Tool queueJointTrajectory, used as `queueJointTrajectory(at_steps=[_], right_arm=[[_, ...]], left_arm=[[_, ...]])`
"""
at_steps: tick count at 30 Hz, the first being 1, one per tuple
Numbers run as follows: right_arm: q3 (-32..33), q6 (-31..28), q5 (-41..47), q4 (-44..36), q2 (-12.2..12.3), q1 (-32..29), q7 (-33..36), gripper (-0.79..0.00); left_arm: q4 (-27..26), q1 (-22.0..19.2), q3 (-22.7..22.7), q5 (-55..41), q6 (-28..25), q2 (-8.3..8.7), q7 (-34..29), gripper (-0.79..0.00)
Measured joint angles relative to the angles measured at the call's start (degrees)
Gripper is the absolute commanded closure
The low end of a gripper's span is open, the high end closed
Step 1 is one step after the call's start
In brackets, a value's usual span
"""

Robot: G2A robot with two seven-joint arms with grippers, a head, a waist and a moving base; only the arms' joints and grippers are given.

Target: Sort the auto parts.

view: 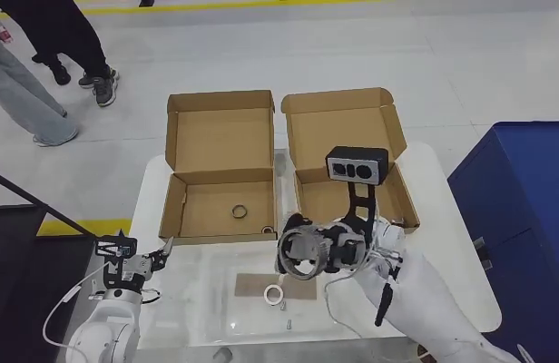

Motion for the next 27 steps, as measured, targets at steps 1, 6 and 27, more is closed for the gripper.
queueJointTrajectory(at_steps=[1, 6, 27], right_arm=[[-0.04, 0.0, 0.8, 0.01, 0.0, 0.01, 0.26, 0.0], [2.63, 0.52, 1.4, -0.48, 0.2, -0.59, -2.77, 0.0], [-7.79, 40.74, -41.12, 36.81, -3.84, 23.44, -11.2, 0.0]], left_arm=[[0.0, 0.0, 0.0, 0.0, 0.0, 0.0, 0.0, -0.785], [0.0, 0.0, 0.0, 0.0, 0.0, 0.0, 0.0, -0.785], [0.0, 0.0, 0.0, 0.0, 0.0, 0.0, 0.0, -0.785]])
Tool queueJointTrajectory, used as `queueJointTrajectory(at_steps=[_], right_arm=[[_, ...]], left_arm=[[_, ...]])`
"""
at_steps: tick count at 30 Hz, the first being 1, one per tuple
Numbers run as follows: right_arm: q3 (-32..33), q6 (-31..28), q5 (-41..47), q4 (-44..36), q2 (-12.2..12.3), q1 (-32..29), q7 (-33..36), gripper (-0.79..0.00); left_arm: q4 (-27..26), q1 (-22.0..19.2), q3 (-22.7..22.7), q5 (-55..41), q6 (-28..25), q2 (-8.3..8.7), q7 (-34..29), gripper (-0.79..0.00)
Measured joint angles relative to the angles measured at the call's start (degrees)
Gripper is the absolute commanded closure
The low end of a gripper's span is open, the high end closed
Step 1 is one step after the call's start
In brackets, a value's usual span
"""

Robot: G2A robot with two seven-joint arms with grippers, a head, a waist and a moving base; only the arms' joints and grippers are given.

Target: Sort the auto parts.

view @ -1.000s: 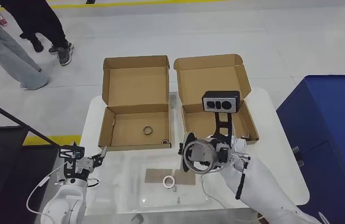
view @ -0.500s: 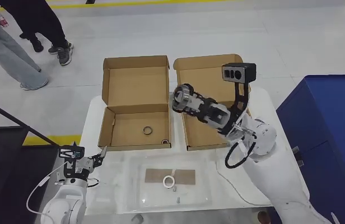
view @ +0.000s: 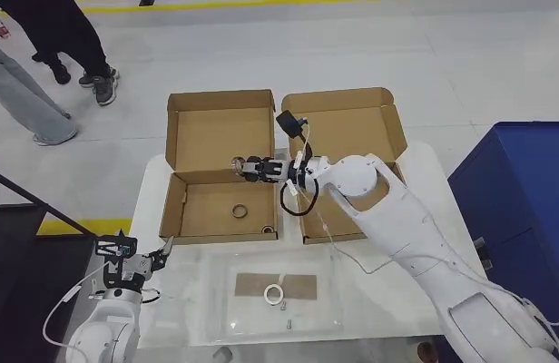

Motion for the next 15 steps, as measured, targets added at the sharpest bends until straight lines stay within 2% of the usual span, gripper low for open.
queueJointTrajectory(at_steps=[9, 12, 15], right_arm=[[0.09, 0.0, 0.01, -0.21, 0.04, -0.11, 0.03, 0.0], [-1.45, 0.1, -4.32, -0.71, 0.03, 1.31, 0.67, 0.0], [-7.26, 8.98, -16.21, -1.39, -1.53, 6.46, 0.64, 0.0]], left_arm=[[0.0, 0.0, 0.0, 0.0, 0.0, 0.0, 0.0, -0.785], [0.0, 0.0, 0.0, 0.0, 0.0, 0.0, 0.0, -0.785], [0.0, 0.0, 0.0, 0.0, 0.0, 0.0, 0.0, -0.785]])
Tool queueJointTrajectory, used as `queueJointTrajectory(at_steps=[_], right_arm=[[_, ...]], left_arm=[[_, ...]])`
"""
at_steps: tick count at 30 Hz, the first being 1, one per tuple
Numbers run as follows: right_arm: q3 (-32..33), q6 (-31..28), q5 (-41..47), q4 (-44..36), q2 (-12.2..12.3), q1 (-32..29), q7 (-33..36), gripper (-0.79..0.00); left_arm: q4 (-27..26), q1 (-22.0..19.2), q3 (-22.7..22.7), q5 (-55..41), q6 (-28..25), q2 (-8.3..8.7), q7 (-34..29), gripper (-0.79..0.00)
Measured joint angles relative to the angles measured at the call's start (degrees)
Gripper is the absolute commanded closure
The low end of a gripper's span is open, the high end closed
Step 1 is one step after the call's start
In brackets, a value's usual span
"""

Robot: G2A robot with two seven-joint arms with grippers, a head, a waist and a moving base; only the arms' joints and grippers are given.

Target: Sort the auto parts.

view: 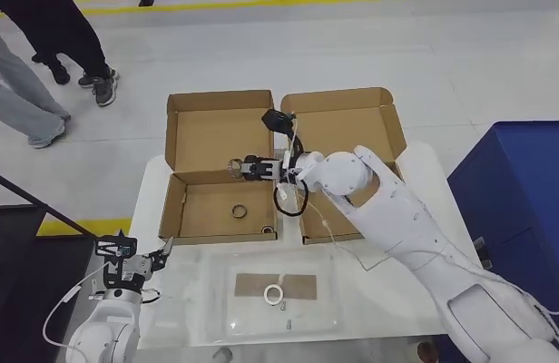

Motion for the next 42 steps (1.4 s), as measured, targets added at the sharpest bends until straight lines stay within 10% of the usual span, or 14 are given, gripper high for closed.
queueJointTrajectory(at_steps=[3, 15, 27, 42], right_arm=[[-7.13, 5.99, -7.72, 4.53, -2.98, 5.85, 3.5, 0.0], [-19.37, -12.71, -4.24, 34.95, -17.89, 15.81, 8.23, 0.0], [-19.67, -12.69, -4.7, 34.67, -17.86, 15.82, 7.83, 0.0], [-26.46, -25.76, -28.52, 38.34, -21.69, 14.93, -4.56, 0.0]], left_arm=[[0.0, 0.0, 0.0, 0.0, 0.0, 0.0, 0.0, -0.785], [0.0, 0.0, 0.0, 0.0, 0.0, 0.0, 0.0, -0.785], [0.0, 0.0, 0.0, 0.0, 0.0, 0.0, 0.0, -0.785], [0.0, 0.0, 0.0, 0.0, 0.0, 0.0, 0.0, -0.785]])
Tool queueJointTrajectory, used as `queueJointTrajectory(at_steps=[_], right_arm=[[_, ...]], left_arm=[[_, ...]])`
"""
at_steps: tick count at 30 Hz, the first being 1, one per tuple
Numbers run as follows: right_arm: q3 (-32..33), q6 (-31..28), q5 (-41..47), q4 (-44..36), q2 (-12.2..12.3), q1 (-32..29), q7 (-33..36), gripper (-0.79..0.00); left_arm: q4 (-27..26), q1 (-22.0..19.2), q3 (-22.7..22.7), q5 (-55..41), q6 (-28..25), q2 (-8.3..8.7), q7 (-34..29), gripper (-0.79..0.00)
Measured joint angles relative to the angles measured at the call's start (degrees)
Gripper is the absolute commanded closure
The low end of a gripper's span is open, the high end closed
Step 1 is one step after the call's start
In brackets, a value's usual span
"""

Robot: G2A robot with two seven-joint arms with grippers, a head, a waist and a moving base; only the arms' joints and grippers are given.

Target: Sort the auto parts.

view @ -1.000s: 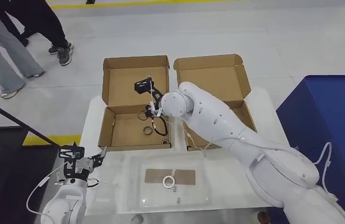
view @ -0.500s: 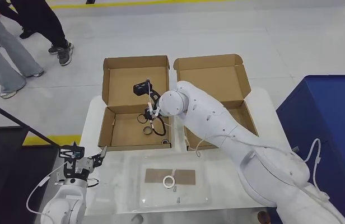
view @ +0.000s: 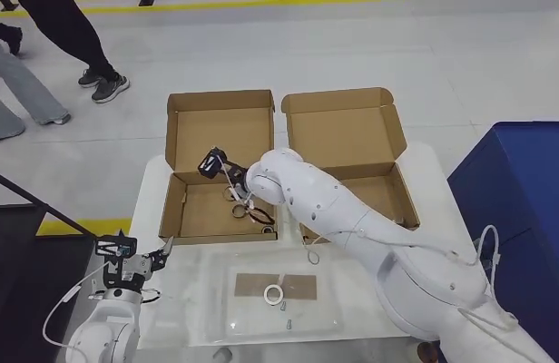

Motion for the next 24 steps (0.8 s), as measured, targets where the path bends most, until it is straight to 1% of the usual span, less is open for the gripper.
queueJointTrajectory(at_steps=[2, 5, 9, 14, 16, 22, 24], right_arm=[[-0.27, -3.5, -1.1, 2.57, -0.83, -0.41, -2.46, 0.0], [0.27, -8.11, 0.04, 7.33, -2.03, -1.26, -4.63, 0.0], [1.13, -9.47, 2.01, 12.42, -3.99, -2.11, -4.39, 0.0], [1.33, -9.04, 2.08, 16.17, -6.39, -2.45, -2.89, 0.0], [1.39, -7.81, 1.9, 17.45, -7.27, -2.45, -1.45, 0.0], [1.82, -5.22, 1.6, 20.36, -9.15, -2.11, 1.31, -0.009], [1.94, -4.91, 1.4, 20.8, -9.56, -2.02, 1.63, -0.246]], left_arm=[[0.0, 0.0, 0.0, 0.0, 0.0, 0.0, 0.0, -0.785], [0.0, 0.0, 0.0, 0.0, 0.0, 0.0, 0.0, -0.785], [0.0, 0.0, 0.0, 0.0, 0.0, 0.0, 0.0, -0.785], [0.0, 0.0, 0.0, 0.0, 0.0, 0.0, 0.0, -0.785], [0.0, 0.0, 0.0, 0.0, 0.0, 0.0, 0.0, -0.785], [0.0, 0.0, 0.0, 0.0, 0.0, 0.0, 0.0, -0.785], [0.0, 0.0, 0.0, 0.0, 0.0, 0.0, 0.0, -0.785]])
